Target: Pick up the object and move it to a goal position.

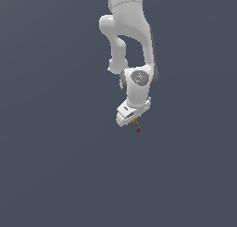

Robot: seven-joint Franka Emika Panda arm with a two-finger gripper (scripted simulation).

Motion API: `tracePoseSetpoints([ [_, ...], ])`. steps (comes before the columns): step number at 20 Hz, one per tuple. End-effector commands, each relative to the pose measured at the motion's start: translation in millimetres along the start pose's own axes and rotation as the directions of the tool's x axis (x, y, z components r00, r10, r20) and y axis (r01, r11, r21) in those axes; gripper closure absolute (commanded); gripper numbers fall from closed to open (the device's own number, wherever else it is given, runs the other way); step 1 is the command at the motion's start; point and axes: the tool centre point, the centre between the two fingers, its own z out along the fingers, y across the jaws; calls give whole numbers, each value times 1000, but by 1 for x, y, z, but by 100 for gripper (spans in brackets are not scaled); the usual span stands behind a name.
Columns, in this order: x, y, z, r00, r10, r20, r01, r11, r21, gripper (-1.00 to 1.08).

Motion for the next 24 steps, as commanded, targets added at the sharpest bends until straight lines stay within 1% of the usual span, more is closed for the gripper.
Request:
tracePoseSetpoints([
  [1, 2, 6, -17, 1000, 0, -1, 0, 1000, -1, 108],
  [6, 6, 20, -59, 1000, -1, -2, 1, 1000, 0, 108],
  [24, 24, 82, -241, 1000, -2, -2, 2, 1000, 2, 108],
])
